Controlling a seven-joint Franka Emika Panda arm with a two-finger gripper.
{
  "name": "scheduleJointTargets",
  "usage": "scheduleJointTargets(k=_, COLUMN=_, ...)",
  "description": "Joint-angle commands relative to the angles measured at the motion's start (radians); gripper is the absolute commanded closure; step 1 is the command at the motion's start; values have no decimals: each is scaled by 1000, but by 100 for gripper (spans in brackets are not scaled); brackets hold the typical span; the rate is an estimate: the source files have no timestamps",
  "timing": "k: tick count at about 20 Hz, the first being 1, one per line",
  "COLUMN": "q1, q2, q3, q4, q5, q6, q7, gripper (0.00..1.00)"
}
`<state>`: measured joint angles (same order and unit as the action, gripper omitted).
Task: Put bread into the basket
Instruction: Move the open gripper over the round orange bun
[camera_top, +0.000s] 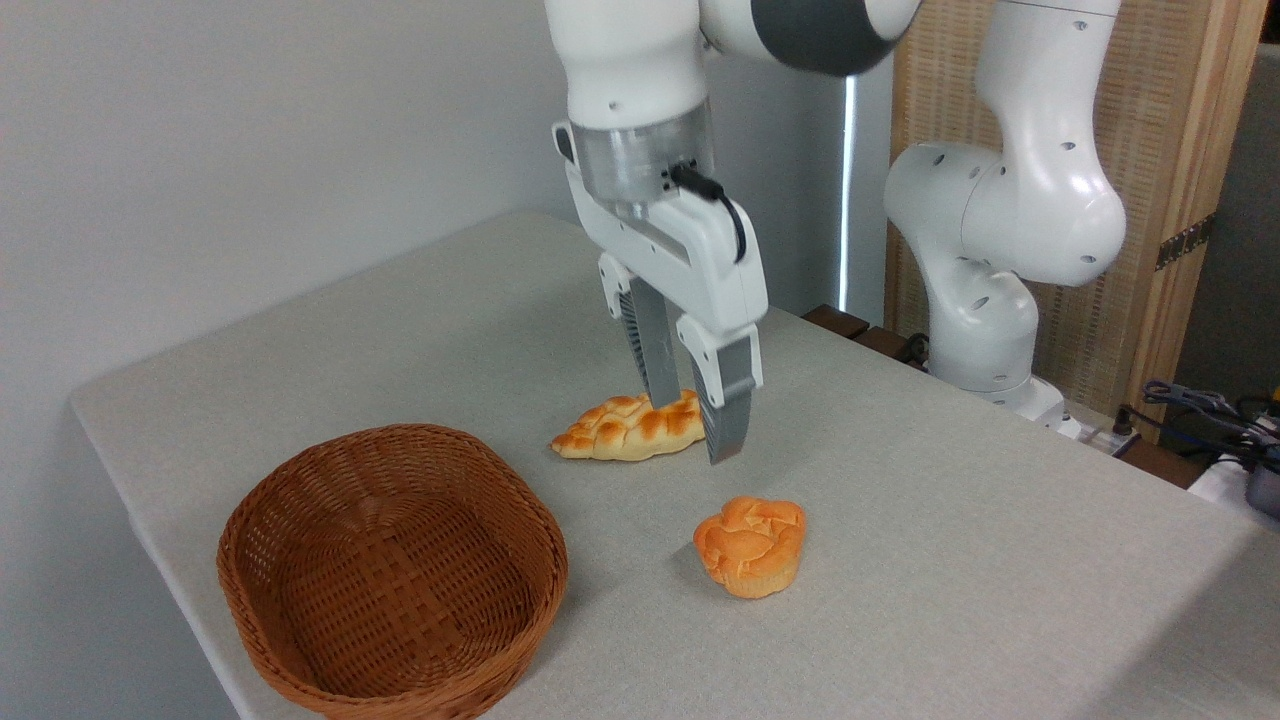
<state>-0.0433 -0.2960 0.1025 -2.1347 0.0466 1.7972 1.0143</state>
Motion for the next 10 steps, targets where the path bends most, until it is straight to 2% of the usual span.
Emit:
scheduleJointTargets(k=1, q1=-4, q2=1, q3=9, q4=-19, q5=16, q6=28, q7=13, gripper=0)
scheduleJointTargets(k=10, q1=-6, q2=9, q3=60, q4=-21, q5=19, q6=57, q7=70, gripper=0)
